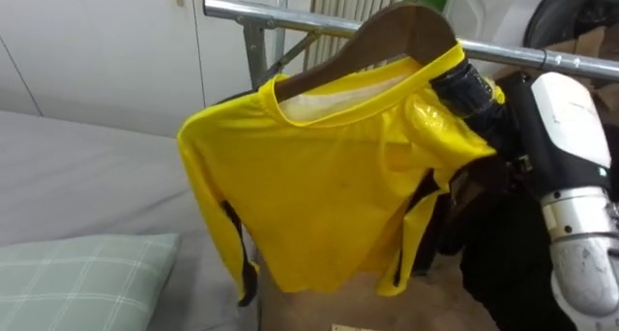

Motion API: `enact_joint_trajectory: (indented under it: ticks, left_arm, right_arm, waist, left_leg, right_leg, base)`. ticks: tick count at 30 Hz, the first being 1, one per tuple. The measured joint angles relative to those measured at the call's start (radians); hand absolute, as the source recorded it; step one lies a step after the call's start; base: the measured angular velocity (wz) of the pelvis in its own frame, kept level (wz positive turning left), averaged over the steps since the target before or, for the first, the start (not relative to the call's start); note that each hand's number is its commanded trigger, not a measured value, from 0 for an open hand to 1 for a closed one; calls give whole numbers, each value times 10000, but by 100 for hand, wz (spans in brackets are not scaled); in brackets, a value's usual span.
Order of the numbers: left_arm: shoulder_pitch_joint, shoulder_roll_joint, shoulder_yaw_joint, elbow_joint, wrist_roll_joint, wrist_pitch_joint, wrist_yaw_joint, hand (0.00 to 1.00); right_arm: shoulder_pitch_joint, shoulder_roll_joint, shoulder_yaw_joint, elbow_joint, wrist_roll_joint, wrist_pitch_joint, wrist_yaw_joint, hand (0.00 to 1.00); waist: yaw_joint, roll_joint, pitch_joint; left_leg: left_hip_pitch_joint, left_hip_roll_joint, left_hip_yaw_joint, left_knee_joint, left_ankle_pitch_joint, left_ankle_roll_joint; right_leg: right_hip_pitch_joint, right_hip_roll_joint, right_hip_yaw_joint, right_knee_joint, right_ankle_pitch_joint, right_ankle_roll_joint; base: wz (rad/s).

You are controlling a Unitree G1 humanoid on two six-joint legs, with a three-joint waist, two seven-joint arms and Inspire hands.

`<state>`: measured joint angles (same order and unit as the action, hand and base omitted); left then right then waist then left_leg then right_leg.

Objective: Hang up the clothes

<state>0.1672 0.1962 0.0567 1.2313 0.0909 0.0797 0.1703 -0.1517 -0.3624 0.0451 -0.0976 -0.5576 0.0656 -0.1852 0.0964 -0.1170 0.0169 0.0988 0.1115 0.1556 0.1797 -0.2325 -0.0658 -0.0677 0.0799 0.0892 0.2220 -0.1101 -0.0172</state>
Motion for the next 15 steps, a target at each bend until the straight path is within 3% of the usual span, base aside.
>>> enact_joint_trajectory:
  ticks: [6, 12, 15]
  left_arm:
    - [4, 28, 12, -72, 9, -15, -130, 0]
    - [22, 20, 286, -252, 121, 21, -539, 0]
    - [55, -85, 641, -391, 545, 27, -640, 0]
  right_arm:
    - [-150, -119, -1, 877, 1966, 7, 292, 100]
    - [-936, -134, -14, 2223, 3734, 134, 753, 100]
    - [-1266, -164, -205, 2612, 4419, 231, 941, 100]
  waist:
    - [191, 47, -2]
    - [256, 184, -60]
    - [515, 232, -99]
  left_leg:
    - [-37, -1, -58, -23, -1, -1]
    - [-63, -12, -271, 57, -1, 0]
    - [-64, -19, -292, 57, -1, 0]
  right_leg:
    - [20, -24, -83, -3, -1, -2]
    - [117, -81, -327, -26, -6, -7]
    - [116, -98, -388, -6, -33, -37]
  base:
    - [3]
    - [9]
    - [3]
